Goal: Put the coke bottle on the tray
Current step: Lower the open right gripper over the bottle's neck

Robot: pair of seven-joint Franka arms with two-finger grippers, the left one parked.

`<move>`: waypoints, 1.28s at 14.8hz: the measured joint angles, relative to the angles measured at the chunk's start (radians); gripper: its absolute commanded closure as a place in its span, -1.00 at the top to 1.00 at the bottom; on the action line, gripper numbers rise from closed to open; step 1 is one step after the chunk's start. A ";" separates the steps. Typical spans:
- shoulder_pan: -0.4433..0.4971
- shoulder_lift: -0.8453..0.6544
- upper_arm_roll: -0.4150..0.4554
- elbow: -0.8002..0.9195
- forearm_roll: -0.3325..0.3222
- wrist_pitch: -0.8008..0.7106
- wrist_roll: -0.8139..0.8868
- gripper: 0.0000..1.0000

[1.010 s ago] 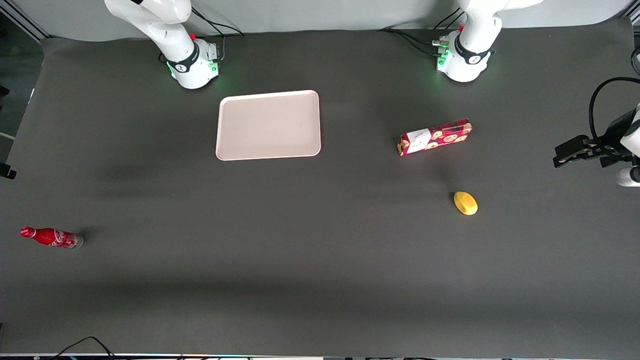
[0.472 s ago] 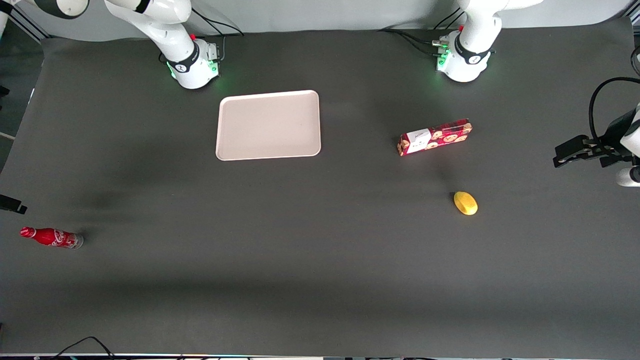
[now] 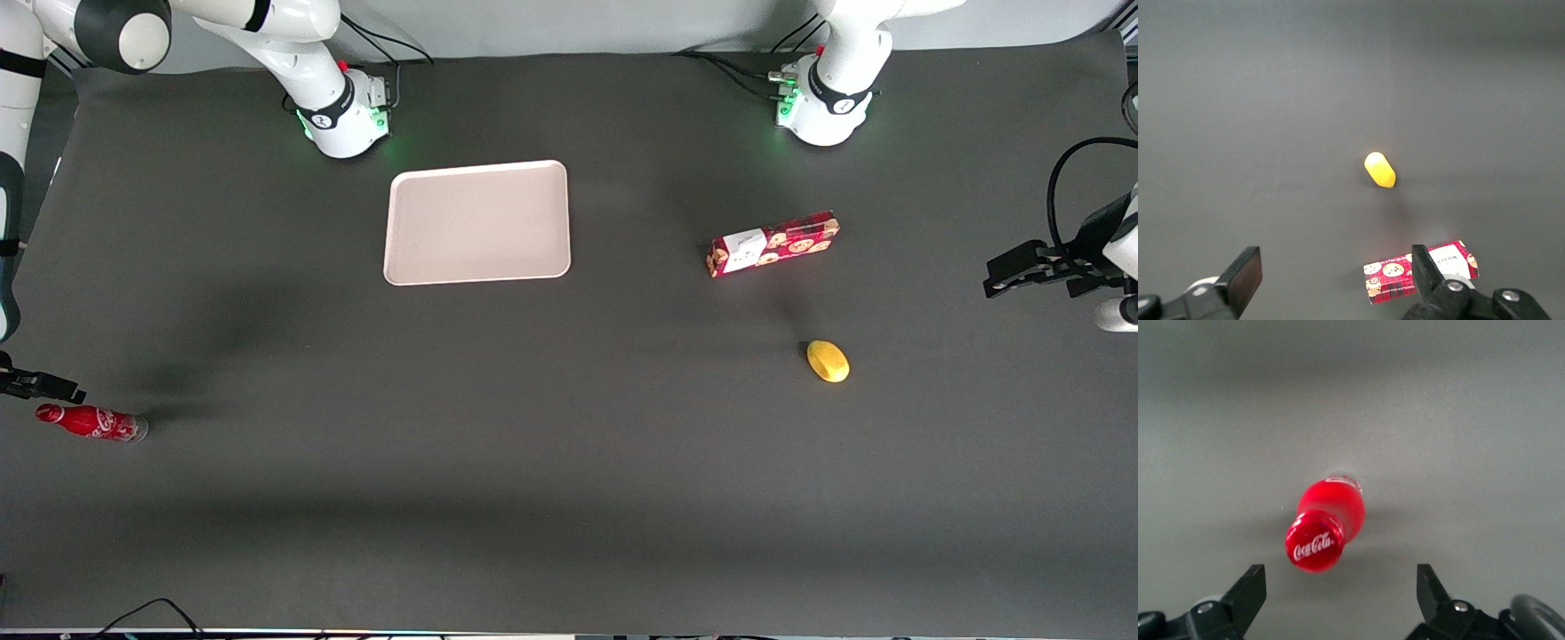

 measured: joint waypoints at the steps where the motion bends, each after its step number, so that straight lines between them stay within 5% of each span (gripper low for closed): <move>1: 0.000 0.011 0.000 0.014 0.000 0.000 0.000 1.00; 4: 0.000 0.040 0.000 0.054 0.000 0.000 0.000 0.93; 7: -0.002 0.057 0.000 0.071 0.003 0.000 0.000 0.47; 12: -0.001 0.068 0.000 0.076 0.011 0.021 0.000 -1.00; 19: 0.003 0.070 0.001 0.078 0.013 0.022 0.000 -1.00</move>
